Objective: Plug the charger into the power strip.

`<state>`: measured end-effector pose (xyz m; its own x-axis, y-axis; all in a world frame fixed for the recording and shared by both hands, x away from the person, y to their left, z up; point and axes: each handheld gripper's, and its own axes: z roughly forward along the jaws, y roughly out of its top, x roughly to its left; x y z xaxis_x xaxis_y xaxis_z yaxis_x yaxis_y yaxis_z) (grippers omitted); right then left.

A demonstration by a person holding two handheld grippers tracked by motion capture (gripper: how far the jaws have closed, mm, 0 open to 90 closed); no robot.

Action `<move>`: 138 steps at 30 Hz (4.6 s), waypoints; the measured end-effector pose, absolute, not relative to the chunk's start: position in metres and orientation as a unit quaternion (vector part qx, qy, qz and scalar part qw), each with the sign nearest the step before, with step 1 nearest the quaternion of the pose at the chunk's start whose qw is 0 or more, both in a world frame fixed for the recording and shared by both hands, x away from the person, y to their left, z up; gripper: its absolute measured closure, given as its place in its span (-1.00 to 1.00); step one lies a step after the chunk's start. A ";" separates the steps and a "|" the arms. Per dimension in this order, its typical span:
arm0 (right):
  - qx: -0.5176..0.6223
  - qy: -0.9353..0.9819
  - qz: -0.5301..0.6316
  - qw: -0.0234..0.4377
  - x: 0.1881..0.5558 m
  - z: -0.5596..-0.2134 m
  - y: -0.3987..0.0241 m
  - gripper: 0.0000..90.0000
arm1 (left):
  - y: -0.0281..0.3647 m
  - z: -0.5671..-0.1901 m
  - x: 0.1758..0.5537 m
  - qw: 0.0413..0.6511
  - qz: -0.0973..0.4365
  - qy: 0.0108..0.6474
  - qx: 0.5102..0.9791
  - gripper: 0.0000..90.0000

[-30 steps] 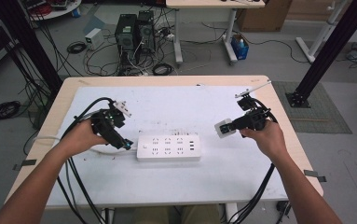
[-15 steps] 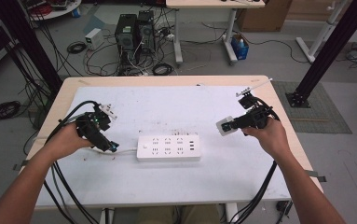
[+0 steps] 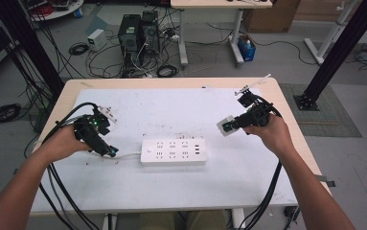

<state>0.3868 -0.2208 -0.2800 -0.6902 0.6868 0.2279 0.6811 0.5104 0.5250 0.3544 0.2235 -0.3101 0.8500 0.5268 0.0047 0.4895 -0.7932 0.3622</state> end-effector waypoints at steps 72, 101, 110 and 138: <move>-0.013 0.997 -0.001 0.072 0.402 -0.365 -0.031 0.40 | 0.225 -0.344 0.354 0.161 0.026 0.220 0.962 -0.58; 0.203 0.960 0.189 0.028 0.432 -0.312 -0.102 -0.73 | 0.236 -0.325 0.355 0.196 0.067 0.250 0.946 -0.58; 0.253 0.948 0.180 0.070 0.418 -0.289 -0.160 -0.75 | 0.234 -0.314 0.356 0.197 0.081 0.251 0.944 -0.58; 0.315 0.929 0.172 0.096 0.363 -0.289 -0.237 -0.98 | 0.214 -0.311 0.352 0.192 0.105 0.247 0.944 -0.58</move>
<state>0.3628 -0.2369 -0.2888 -0.7837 0.6172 -0.0699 0.5513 0.7429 0.3797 0.3519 0.2143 -0.3115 0.8558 0.5070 0.1032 0.4266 -0.8043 0.4136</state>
